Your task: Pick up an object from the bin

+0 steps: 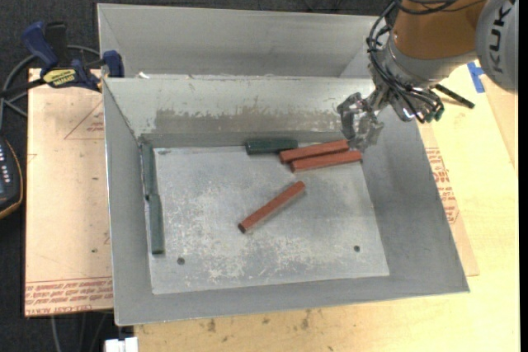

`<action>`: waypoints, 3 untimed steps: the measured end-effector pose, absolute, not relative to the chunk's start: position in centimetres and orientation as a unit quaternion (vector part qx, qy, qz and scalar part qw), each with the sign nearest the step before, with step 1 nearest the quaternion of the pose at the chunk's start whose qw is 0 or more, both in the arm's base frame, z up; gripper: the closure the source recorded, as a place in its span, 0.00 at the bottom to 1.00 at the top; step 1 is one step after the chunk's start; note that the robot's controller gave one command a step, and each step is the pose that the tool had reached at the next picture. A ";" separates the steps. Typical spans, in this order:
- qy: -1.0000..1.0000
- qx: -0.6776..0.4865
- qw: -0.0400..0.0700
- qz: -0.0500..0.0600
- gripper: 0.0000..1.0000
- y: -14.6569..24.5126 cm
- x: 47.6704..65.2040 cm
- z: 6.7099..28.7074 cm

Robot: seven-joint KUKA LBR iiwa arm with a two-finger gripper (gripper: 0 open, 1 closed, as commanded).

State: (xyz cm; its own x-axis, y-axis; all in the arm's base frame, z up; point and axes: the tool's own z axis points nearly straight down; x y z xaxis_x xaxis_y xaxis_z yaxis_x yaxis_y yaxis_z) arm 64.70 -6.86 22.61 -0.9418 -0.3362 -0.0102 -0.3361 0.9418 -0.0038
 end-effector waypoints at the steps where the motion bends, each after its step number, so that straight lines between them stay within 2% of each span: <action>1: 0.959 -0.284 0.001 0.000 1.00 -7.2 65.1 20.1; 2: 0.973 -0.231 -0.001 0.002 1.00 -2.2 64.4 14.7; 3: 0.973 -0.229 0.002 0.001 0.00 -2.5 64.5 14.9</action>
Offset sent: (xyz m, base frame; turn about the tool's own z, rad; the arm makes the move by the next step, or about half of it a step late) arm 0.0033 -0.0044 -0.0244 -0.2358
